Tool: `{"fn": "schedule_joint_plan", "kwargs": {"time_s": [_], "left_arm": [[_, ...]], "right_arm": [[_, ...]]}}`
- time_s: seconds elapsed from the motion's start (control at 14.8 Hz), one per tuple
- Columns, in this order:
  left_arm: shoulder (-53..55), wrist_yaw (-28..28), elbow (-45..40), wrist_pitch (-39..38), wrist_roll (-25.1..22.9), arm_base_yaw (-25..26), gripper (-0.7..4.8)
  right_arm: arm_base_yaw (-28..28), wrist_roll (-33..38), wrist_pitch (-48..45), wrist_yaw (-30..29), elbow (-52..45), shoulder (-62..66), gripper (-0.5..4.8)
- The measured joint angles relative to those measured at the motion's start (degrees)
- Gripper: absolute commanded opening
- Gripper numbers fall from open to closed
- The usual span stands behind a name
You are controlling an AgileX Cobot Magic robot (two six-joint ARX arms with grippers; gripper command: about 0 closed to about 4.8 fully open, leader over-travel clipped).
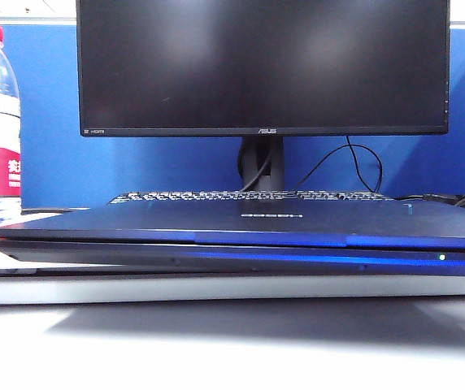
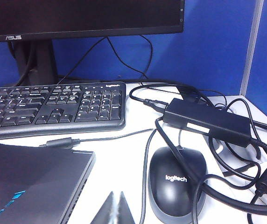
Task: Open the lid of the black laptop.
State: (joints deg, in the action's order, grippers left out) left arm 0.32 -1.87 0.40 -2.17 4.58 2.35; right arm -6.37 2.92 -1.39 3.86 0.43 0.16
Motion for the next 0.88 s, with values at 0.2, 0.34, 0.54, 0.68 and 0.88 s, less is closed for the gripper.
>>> {"fn": "schedule_joint_plan", "kwargs": {"time_s": [0.2,0.34,0.54,0.68,0.88], "left_arm": [[0.0,0.0,0.0,0.0,0.0,0.0,-0.03],[0.0,0.0,0.0,0.0,0.0,0.0,-0.03],[0.0,-2.8,0.0,0.5,1.8,0.0,-0.03],[0.0,-11.0,0.0,2.7,10.8,0.0,-0.02],[0.0,-24.0,0.0,3.7,13.8,0.0,-0.02]], "right_arm": [[0.0,0.0,0.0,0.0,0.0,0.0,-0.06],[0.0,0.0,0.0,0.0,0.0,0.0,-0.06],[0.0,7.3,0.0,-4.8,0.0,0.0,-0.05],[0.0,11.8,0.0,-19.8,0.0,0.0,-0.05],[0.0,17.2,0.0,-37.2,0.0,0.0,-0.05]]}}
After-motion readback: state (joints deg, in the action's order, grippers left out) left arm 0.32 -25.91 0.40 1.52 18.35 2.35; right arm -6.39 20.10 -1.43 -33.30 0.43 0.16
